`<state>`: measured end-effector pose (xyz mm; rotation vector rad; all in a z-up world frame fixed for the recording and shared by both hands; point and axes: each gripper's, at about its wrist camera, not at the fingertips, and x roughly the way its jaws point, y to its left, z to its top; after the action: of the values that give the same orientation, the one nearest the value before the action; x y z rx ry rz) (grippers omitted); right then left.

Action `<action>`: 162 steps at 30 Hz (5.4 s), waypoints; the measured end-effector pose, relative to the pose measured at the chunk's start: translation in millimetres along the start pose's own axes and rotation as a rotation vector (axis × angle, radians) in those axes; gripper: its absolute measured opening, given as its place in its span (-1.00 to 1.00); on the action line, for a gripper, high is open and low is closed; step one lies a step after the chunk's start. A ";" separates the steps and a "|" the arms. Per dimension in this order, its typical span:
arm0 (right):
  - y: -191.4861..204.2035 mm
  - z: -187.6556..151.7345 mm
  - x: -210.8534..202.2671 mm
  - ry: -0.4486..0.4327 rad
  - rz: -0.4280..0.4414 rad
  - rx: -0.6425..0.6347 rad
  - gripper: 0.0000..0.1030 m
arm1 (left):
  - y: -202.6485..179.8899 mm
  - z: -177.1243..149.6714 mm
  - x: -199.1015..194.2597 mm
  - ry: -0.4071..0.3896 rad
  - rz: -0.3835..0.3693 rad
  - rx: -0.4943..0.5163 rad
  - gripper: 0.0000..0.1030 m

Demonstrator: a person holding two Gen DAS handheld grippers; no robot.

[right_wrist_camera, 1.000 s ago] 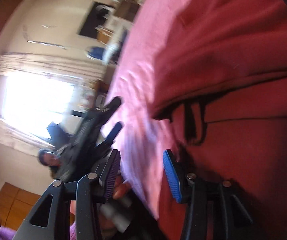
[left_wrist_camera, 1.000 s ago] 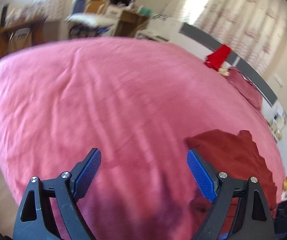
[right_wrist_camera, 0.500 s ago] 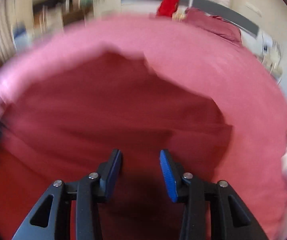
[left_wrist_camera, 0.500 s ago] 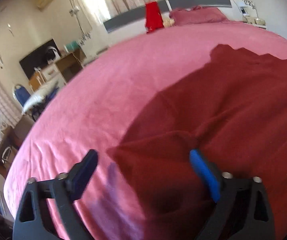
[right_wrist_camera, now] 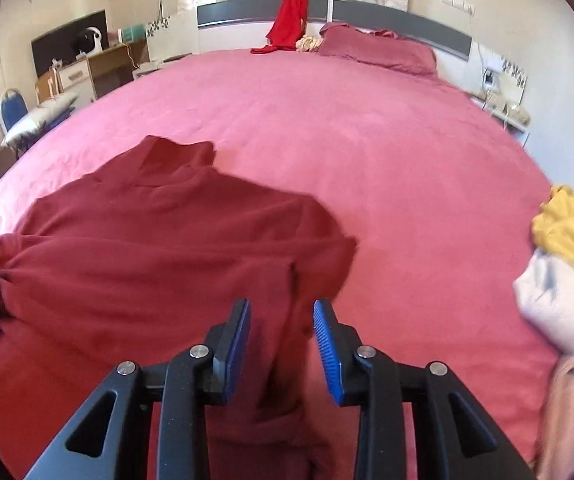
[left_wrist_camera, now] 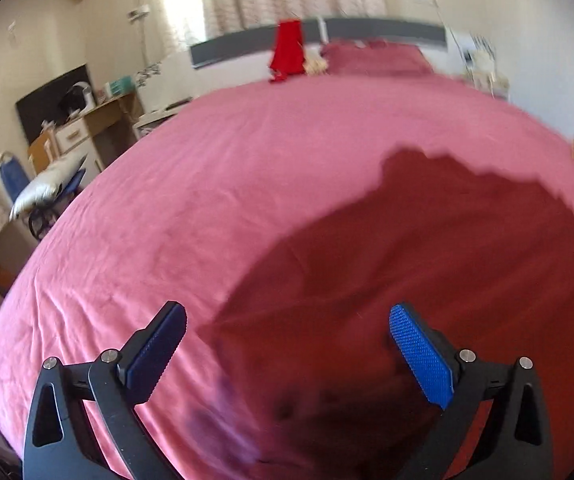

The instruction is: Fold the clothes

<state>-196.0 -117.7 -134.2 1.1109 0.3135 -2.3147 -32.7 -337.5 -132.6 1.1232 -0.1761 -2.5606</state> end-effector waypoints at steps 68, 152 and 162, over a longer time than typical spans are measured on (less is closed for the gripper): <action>3.1 169.1 120.6 0.317 0.752 0.317 -0.87 | -24.1 181.9 123.0 0.225 -0.781 -0.203 -0.87; -94.8 10.2 -43.1 0.060 0.495 0.426 -0.37 | 64.0 -60.9 -112.7 0.149 -0.471 -0.398 0.34; -155.9 -121.0 -105.4 0.388 0.501 0.355 -0.26 | 56.5 -163.4 -142.7 0.533 -0.637 -0.309 0.42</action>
<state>-152.6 101.7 -133.0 1.6027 -0.2295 -1.7402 191.5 -336.3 -131.2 1.8918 0.7923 -2.5094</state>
